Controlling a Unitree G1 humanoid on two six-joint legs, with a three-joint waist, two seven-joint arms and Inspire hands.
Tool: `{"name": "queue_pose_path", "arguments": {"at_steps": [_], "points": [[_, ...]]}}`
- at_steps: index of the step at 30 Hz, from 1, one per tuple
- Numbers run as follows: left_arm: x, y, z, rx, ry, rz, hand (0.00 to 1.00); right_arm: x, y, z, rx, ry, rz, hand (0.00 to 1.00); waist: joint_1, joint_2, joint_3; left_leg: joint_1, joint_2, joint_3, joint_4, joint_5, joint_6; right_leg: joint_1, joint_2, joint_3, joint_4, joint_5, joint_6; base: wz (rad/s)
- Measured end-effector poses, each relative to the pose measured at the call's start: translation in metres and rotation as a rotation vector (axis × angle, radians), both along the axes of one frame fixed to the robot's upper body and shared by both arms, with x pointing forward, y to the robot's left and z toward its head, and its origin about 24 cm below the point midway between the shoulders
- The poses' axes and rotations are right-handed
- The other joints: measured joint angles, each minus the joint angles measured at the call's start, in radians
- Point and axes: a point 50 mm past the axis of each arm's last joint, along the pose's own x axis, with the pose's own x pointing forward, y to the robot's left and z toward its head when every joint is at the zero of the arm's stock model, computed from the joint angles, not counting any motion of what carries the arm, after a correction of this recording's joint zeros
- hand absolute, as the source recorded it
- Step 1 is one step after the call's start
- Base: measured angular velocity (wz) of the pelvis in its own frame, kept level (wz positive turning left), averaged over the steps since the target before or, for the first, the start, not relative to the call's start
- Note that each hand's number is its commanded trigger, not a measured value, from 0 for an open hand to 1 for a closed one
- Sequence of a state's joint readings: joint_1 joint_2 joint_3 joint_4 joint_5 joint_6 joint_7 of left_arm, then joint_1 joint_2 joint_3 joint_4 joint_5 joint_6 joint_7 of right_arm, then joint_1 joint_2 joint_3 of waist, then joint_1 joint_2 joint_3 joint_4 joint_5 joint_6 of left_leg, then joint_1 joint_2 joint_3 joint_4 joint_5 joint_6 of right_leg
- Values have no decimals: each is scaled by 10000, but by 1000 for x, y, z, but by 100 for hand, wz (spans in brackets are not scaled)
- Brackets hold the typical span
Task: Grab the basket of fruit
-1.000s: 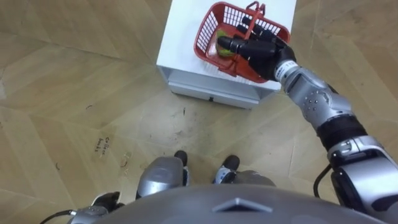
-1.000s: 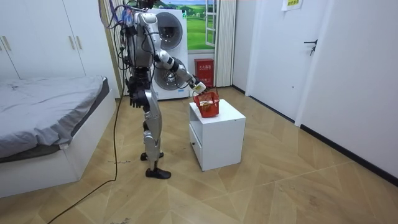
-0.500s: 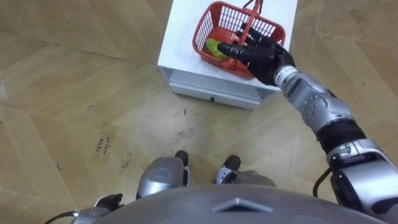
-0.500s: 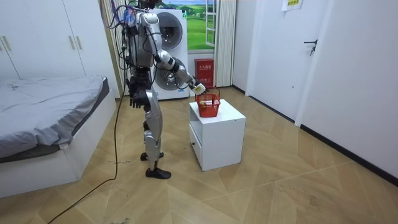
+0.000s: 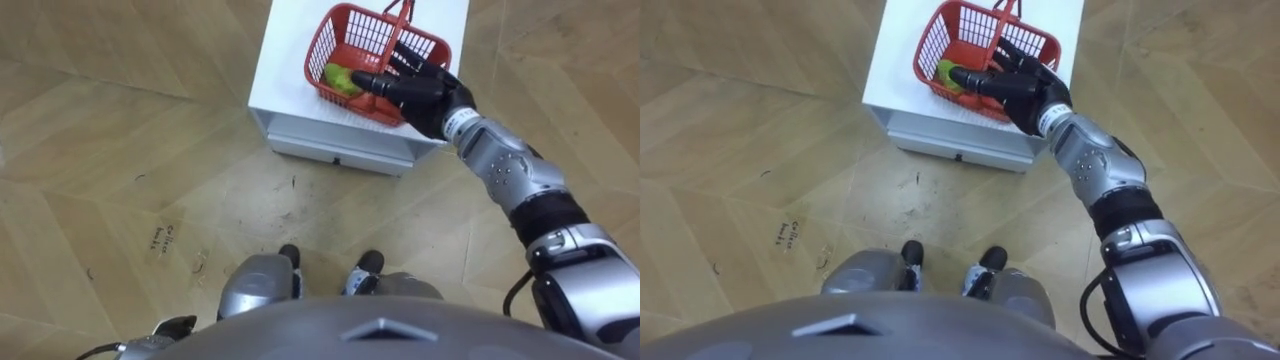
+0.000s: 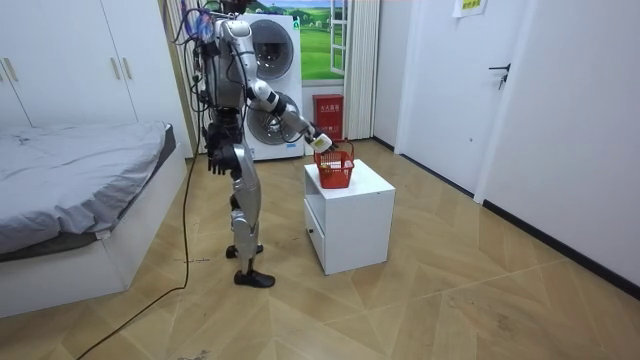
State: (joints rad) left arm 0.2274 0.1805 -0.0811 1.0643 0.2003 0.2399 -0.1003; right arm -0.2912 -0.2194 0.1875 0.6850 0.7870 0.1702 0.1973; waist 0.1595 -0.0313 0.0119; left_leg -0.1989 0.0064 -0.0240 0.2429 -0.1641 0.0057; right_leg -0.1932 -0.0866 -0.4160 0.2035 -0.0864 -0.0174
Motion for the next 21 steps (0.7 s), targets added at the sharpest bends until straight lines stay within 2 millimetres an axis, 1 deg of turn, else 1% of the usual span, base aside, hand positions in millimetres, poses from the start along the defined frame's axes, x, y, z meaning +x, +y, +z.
{"name": "queue_pose_path", "arguments": {"at_steps": [2, 6, 8, 10, 11, 13, 16, 18, 20, 21], "points": [[0, 0, 0, -4, -2, 8, 0, 2, -5, 3, 56, -185, -281, 0, -53, -8, -5, 7, 4, 42, -2, 0, 0, -1, -2, 6, -1, 0, 0, 0], [0, -1, 0, -14, -2, 9, 0, 3, -5, 7, 79, -436, -304, 0, -206, -23, -17, 24, 25, 153, -10, 1, 1, 0, -1, 31, -1, 1, 1, -1], [0, -1, 0, 11, -27, 24, 0, -1, -8, 6, 0, -496, -335, 0, -285, -74, -66, 43, 28, 172, -21, 1, 2, 0, 3, 58, -5, 0, 2, -2], [0, -1, 0, 44, -40, 12, 0, -6, -12, 6, -65, -570, -384, 0, -321, -113, -92, 60, 31, 206, -37, 2, 2, -1, -1, 72, -5, 0, 2, -2], [0, -1, 0, 50, -51, 33, 0, -9, -15, 7, -124, -697, -483, 0, -415, -122, -104, 58, 29, 206, -43, 2, 2, 0, -1, 72, -6, -5, 10, 0], [0, -1, 0, 73, -68, 86, 0, -11, -19, 12, -262, -977, -555, 0, -522, -121, -111, 64, 31, 216, -51, 1, 2, 0, 2, 89, -7, -6, 11, -3], [0, 2, 1, 134, -203, 273, 0, -15, -24, 18, -276, -1353, -746, 0, -646, -117, -120, 195, 71, 426, -146, 1, 2, 1, 34, 289, 5, -6, 11, -16], [-1, 2, 1, 261, -291, 342, 0, -16, -25, 22, -107, -1556, -863, 0, -775, -104, -136, 223, 84, 498, -207, 1, 2, 3, 35, 323, 20, -6, 10, -14], [1, 4, 1, 435, -519, 481, 0, -20, -29, 21, -124, -1611, -1105, 0, -964, -119, -144, 368, 107, 563, -224, 2, 2, 109, 32, 322, 38, -11, 1, -6], [1, 5, 1, 463, -612, 515, 0, -23, -30, 19, -147, -1525, -1168, 0, -1006, -142, -161, 427, 128, 705, -225, 1, 2, 153, 31, 339, 35, -15, -4, -6]]}}
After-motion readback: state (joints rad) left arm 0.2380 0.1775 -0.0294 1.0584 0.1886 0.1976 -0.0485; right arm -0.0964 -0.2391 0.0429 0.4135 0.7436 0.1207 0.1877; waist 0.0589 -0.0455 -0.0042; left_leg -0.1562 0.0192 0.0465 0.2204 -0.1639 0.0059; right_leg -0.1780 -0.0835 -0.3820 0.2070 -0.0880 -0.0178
